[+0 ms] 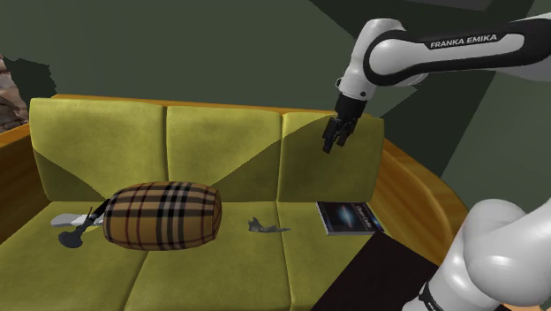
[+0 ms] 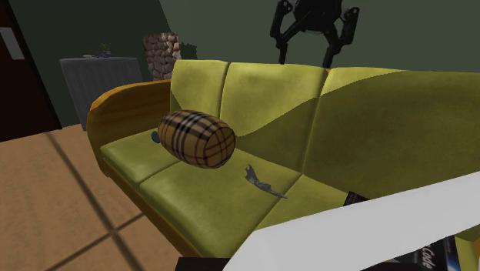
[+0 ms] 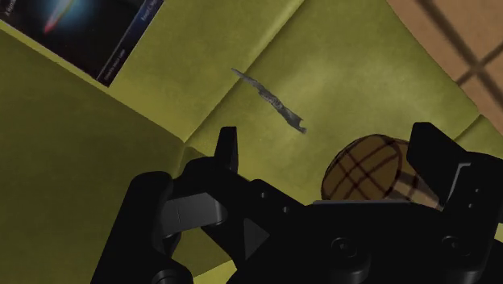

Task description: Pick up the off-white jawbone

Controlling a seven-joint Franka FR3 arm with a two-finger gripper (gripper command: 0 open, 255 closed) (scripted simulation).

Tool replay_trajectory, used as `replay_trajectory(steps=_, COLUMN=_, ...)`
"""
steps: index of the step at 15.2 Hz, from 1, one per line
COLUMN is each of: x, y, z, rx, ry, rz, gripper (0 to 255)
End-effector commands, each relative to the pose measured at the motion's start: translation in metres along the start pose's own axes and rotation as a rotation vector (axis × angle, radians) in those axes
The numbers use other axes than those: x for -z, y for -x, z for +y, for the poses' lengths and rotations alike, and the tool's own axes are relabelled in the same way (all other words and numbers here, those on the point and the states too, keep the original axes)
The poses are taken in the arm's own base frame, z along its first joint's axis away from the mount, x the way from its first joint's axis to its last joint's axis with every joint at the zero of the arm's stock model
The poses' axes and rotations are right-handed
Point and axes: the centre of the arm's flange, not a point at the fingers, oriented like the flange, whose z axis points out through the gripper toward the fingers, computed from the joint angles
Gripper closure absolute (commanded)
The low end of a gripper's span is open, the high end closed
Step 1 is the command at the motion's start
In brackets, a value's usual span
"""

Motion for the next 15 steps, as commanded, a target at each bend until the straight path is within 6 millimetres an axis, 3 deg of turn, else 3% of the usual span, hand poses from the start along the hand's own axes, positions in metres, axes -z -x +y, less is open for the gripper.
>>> replay_trajectory(steps=1, x=-0.021, y=-0.016, z=0.000, rx=0.046, ry=0.005, rz=-0.016, gripper=0)
replay_trajectory(steps=15, x=-0.192, y=-0.105, z=0.000, rx=0.352, ry=0.038, rz=-0.132, gripper=0)
